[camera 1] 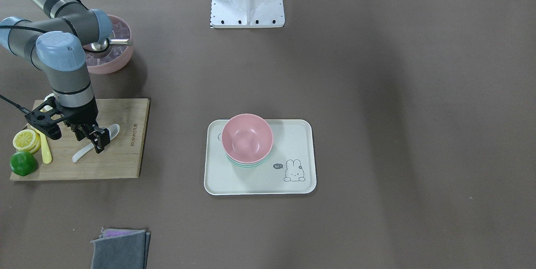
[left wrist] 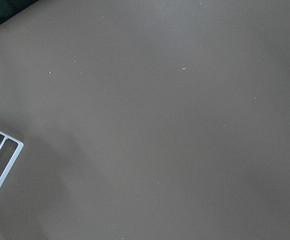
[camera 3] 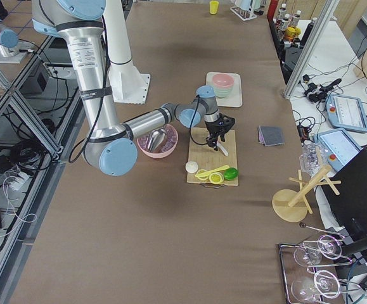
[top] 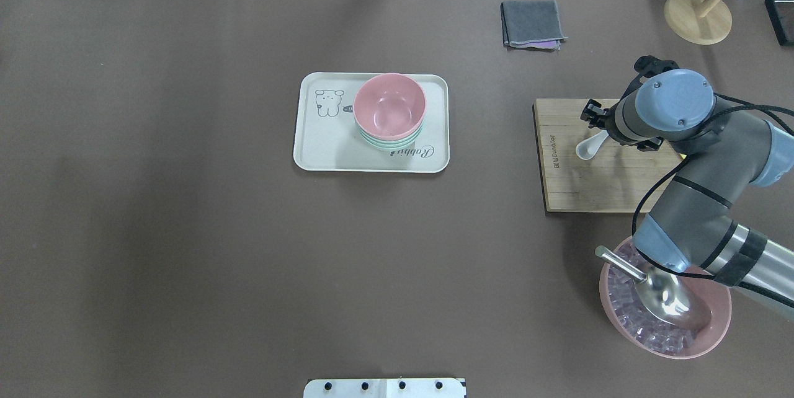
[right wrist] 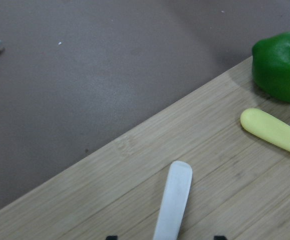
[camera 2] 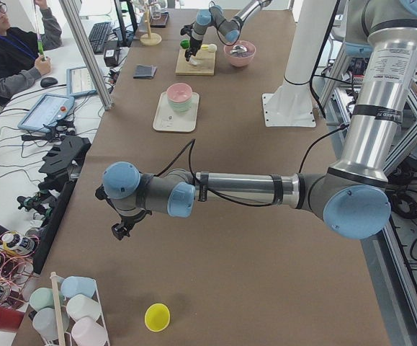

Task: Stack pink bowl on green and place spoon
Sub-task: 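Grasp the white spoon on the cutting board with the right gripper, then carry the white spoon with the right gripper over the stacked bowls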

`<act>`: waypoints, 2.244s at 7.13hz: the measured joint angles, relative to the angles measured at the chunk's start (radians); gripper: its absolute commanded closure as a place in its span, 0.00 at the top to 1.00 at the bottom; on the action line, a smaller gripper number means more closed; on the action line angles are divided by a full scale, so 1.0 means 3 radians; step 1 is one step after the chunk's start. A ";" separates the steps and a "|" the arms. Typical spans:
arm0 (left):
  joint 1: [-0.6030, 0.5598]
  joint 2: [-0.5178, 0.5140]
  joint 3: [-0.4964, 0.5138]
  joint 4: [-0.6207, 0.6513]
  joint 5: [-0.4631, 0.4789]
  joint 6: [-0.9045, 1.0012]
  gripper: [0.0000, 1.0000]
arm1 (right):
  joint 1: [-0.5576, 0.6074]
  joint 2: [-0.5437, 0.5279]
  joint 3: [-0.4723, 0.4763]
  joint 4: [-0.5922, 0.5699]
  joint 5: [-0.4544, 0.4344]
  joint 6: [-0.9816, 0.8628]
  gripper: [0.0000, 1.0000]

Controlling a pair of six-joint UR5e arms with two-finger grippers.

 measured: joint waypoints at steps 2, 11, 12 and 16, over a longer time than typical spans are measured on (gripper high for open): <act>0.0000 0.0001 -0.0003 -0.0006 0.0012 -0.0003 0.99 | -0.0004 -0.0005 -0.0023 0.0000 -0.0012 0.0088 0.48; 0.0006 0.0003 0.0005 -0.0005 0.0021 -0.0012 0.99 | 0.0088 0.0518 0.0019 -0.0285 0.0009 0.0089 0.00; 0.0006 0.0005 0.0007 -0.0002 0.0021 -0.0011 0.99 | 0.0062 0.0759 0.0014 -0.0526 0.0000 0.0094 0.00; 0.0005 0.0006 0.0010 0.0008 0.0021 -0.0013 0.99 | -0.0205 0.1686 -0.0247 -0.1109 -0.0192 0.0297 0.00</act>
